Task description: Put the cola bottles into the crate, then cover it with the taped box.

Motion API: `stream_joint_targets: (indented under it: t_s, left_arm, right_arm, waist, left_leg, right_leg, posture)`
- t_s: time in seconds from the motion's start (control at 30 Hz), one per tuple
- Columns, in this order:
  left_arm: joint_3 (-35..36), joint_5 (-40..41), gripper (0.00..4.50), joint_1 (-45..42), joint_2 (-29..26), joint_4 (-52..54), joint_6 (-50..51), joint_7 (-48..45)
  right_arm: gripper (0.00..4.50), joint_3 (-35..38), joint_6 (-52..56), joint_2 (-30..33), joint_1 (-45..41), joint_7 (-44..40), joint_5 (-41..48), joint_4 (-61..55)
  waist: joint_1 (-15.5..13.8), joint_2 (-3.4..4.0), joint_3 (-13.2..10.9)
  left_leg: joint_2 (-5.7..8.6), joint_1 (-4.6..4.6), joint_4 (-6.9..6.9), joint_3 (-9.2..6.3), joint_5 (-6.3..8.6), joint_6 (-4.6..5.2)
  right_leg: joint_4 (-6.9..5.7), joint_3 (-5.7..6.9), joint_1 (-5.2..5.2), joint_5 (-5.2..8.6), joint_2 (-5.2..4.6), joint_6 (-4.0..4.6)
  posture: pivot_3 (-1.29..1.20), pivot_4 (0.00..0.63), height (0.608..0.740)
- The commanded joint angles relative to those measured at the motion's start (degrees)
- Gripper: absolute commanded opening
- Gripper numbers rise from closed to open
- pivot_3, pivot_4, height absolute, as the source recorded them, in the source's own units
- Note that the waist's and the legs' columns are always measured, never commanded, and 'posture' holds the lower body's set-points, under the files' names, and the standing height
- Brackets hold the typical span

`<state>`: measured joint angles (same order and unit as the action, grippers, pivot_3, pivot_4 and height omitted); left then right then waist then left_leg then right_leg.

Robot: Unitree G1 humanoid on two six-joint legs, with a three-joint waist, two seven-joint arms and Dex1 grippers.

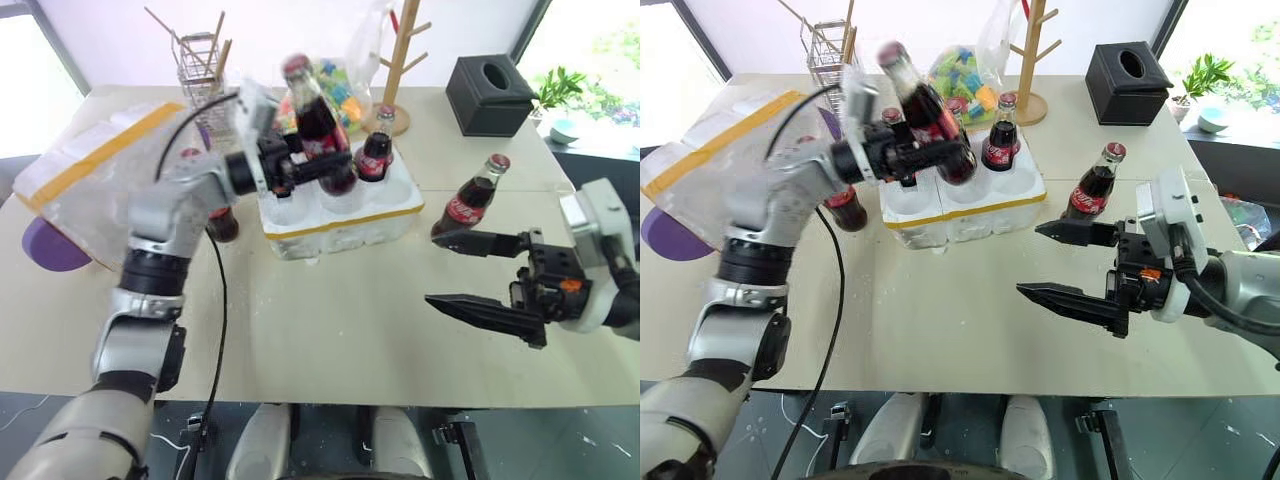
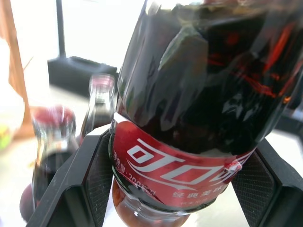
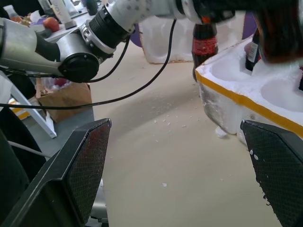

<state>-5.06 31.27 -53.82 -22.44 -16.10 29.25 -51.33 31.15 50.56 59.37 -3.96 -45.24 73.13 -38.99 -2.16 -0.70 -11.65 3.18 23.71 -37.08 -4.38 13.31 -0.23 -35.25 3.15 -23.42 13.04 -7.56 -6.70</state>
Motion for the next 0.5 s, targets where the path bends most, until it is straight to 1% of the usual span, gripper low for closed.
stream_joint_targets:
  t_s: [0.03, 0.17, 0.27, 0.33, 0.4, 0.47, 0.5]
  left_arm:
    - [0.3, -2.3, 2.85, -4.2, 2.3, -3.9, -5.3, -3.5]
    - [-1.5, -7.3, 2.85, -5.2, 4.0, -9.5, -9.3, -5.4]
    - [-4.2, -12.4, 2.85, -6.2, 6.0, -15.8, -10.9, -4.4]
    - [-4.5, -14.4, 2.85, -7.0, 7.1, -19.3, -11.8, -3.8]
    - [-4.2, -16.1, 3.9, -7.6, 8.2, -22.6, -12.9, -2.6]
    - [-3.7, -16.8, 4.43, -7.9, 8.9, -24.1, -13.8, -2.6]
    - [-3.4, -16.7, 4.43, -7.5, 8.8, -23.5, -13.6, -2.9]
  right_arm:
    - [4.5, 3.1, -1.9, -1.2, 1.6, 1.5, 0.6, -2.1]
    - [4.5, 3.1, -2.8, -2.1, 3.1, 3.2, 0.3, -2.5]
    - [4.5, 1.7, -3.8, -2.7, 3.0, 3.5, -2.0, -1.6]
    - [4.5, 0.6, -4.3, -2.7, 2.5, 3.8, -2.8, -1.1]
    - [4.5, -0.7, -4.8, -2.7, 1.6, 4.0, -3.4, -0.6]
    - [4.5, -2.0, -5.2, -2.8, 0.6, 4.1, -4.1, 0.0]
    - [4.5, -2.7, -5.2, -2.8, 0.0, 4.2, -4.5, 0.4]
  waist:
    - [0.0, 0.0, 0.0]
    - [-0.1, -0.01, 0.0]
    - [-0.2, -0.01, 0.0]
    - [-0.2, -0.01, 0.0]
    - [-0.2, -0.01, 0.0]
    - [-0.2, 0.0, 0.0]
    - [-0.2, 0.0, 0.0]
  left_leg:
    - [0.0, 0.14, -0.02, -0.04, 0.0, 0.01]
    - [0.07, 0.63, -0.16, -0.1, -0.01, 0.03]
    - [0.11, 0.66, -0.22, -0.07, -0.01, 0.03]
    - [0.11, 0.67, -0.29, -0.04, -0.01, 0.03]
    - [0.08, 0.67, -0.36, -0.07, -0.01, 0.03]
    - [0.03, 0.59, -0.46, -0.11, -0.02, 0.04]
    - [0.02, 0.59, -0.49, -0.13, -0.02, 0.04]
  right_leg:
    - [0.01, 0.0, -0.11, 0.0, 0.0, -0.01]
    - [-0.01, 0.02, -0.46, -0.1, -0.02, -0.14]
    - [-0.01, 0.01, -0.48, -0.14, -0.05, -0.18]
    - [-0.01, 0.02, -0.45, -0.17, -0.05, -0.21]
    - [-0.02, 0.03, -0.41, -0.18, -0.04, -0.23]
    - [-0.01, 0.06, -0.28, -0.23, -0.04, -0.22]
    - [-0.01, 0.06, -0.27, -0.25, -0.04, -0.21]
  posture:
    - [0.0, 0.15, 0.74]
    - [0.0, 0.15, 0.74]
    - [0.0, 0.15, 0.74]
    - [0.0, 0.15, 0.74]
    - [0.0, 0.15, 0.74]
    - [0.0, 0.15, 0.74]
    - [0.0, 0.15, 0.74]
